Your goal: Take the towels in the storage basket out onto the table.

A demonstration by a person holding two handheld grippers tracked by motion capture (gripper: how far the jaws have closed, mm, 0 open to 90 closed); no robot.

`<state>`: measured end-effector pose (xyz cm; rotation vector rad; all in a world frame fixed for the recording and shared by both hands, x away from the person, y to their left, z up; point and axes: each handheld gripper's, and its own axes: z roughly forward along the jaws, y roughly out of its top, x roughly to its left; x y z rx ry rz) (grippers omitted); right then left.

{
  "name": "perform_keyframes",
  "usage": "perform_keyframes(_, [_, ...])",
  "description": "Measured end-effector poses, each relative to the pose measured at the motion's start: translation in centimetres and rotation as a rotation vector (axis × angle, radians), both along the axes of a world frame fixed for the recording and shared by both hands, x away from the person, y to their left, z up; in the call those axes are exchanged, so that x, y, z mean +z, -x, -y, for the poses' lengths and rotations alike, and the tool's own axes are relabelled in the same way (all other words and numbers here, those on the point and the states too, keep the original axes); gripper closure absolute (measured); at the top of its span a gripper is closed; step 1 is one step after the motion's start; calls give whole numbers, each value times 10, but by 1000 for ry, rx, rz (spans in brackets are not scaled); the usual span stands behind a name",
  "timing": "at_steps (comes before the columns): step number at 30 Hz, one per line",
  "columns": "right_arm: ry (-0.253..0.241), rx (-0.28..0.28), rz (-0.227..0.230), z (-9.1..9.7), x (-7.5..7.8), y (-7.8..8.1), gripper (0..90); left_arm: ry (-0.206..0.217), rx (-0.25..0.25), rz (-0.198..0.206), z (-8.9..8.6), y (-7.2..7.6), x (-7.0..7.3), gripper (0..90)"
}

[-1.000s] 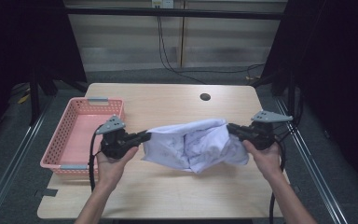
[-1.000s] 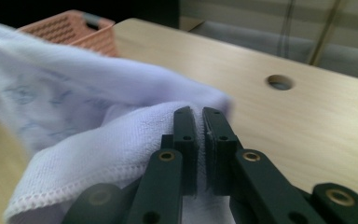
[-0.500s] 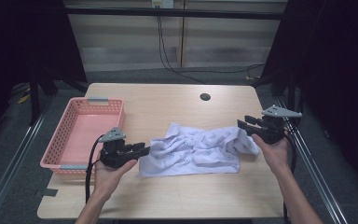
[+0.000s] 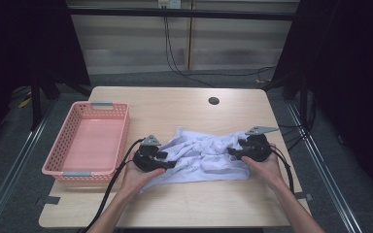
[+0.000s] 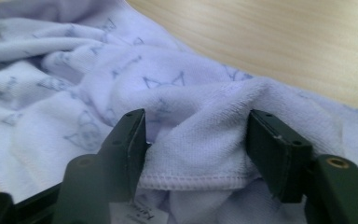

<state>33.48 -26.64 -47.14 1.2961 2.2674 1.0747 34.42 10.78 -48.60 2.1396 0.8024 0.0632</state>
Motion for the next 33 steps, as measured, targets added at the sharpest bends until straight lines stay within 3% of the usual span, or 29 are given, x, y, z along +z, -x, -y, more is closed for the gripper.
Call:
perform_keyframes(1, [0, 0, 0, 0, 0, 0, 398, -33, 11, 5, 2, 0, -3, 467])
perform_keyframes(2, [22, 3, -23, -1, -8, -4, 428, -81, 1, -1, 4, -1, -10, 547])
perform_keyframes(5, [53, 9, -40, -5, -16, -4, 460, -101, 7, 23, 3, 2, -12, 781])
perform_keyframes(6, [73, 20, -32, -6, -17, -3, 484, -111, -22, 7, 2, 3, -11, 781])
perform_keyframes(7, [94, 20, -35, -9, -14, -2, 582, -106, -27, 6, 1, 5, -11, 818])
perform_keyframes(8, [115, 14, -22, -8, -8, -2, 696, -93, -46, -42, 0, 9, -9, 836])
perform_keyframes(9, [115, 14, -22, -8, -8, -2, 696, -93, -46, -42, 0, 9, -9, 840])
perform_keyframes(10, [71, 8, -7, -3, -2, -3, 725, -47, -73, -66, -2, 20, -6, 842])
perform_keyframes(12, [27, -14, 27, 4, 9, -7, 728, 5, -115, -79, -5, 35, 2, 843])
perform_keyframes(13, [27, -14, 27, 4, 9, -7, 728, 5, -115, -79, -5, 35, 2, 844])
perform_keyframes(14, [-43, -42, 52, 14, 24, -15, 723, 59, -141, -65, -9, 51, 13, 844])
perform_keyframes(15, [-59, -47, 63, 17, 29, -18, 721, 100, -156, -64, -11, 59, 19, 845])
perform_keyframes(16, [-79, -53, 78, 19, 36, -21, 721, 100, -156, -64, -11, 59, 19, 846])
perform_keyframes(17, [-79, -53, 78, 19, 36, -21, 721, 132, -173, -59, -12, 66, 25, 846])
perform_keyframes(18, [-106, -60, 109, 21, 51, -30, 712, 135, -180, -36, -13, 74, 31, 846])
perform_keyframes(20, [-125, -76, 128, 22, 61, -35, 719, 175, -186, -47, -19, 86, 37, 845])
perform_keyframes(22, [-120, -89, 141, 23, 65, -39, 726, 159, -194, -28, -21, 91, 38, 845])
perform_keyframes(25, [-111, -146, 190, 27, 78, -55, 765, 188, -206, -52, -28, 96, 37, 846])
perform_keyframes(26, [-111, -160, 201, 29, 80, -60, 765, 134, -196, -31, -31, 99, 37, 846])
perform_keyframes(28, [-89, -217, 218, 33, 80, -67, 771, 131, -202, -46, -34, 100, 34, 844])
perform_keyframes(29, [-89, -217, 218, 33, 80, -67, 771, 131, -202, -46, -34, 100, 34, 839])
perform_keyframes(30, [-113, -229, 178, 41, 72, -73, 710, 160, -187, -58, -36, 97, 29, 820])
perform_keyframes(32, [-126, -214, 163, 42, 68, -73, 669, 168, -180, -70, -36, 93, 26, 790])
perform_keyframes(33, [-130, -197, 150, 41, 63, -71, 632, 169, -172, -75, -35, 90, 25, 721])
